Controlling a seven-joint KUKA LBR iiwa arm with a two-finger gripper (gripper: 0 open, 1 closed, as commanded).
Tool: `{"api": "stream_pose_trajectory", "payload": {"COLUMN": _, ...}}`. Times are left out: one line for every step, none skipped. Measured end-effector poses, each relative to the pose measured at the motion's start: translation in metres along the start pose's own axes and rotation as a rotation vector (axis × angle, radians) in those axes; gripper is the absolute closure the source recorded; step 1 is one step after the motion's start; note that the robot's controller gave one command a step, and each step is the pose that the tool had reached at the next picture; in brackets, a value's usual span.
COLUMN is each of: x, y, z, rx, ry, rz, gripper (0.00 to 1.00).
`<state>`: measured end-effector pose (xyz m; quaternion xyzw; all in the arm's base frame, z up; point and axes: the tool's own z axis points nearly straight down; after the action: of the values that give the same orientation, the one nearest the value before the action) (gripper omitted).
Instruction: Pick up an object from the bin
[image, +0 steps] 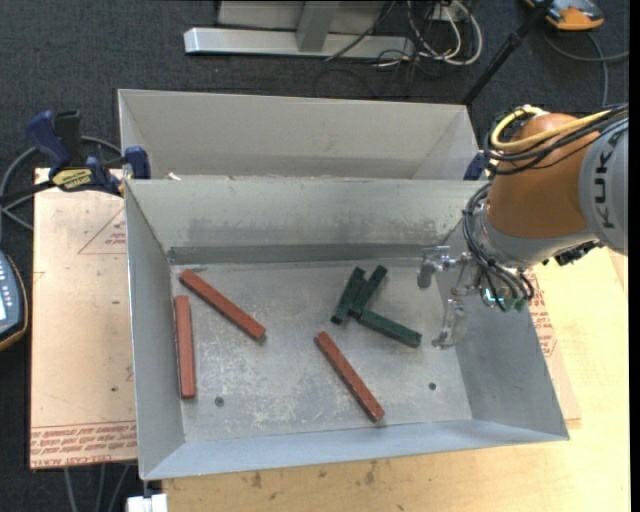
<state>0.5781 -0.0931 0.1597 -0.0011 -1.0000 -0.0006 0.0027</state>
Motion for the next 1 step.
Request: {"api": "stream_pose_trajectory", "payload": {"x": 0.0102, "y": 0.0964, "z": 0.0878, "rx": -0.002, "ry": -0.007, "rz": 0.166, "gripper": 0.00}}
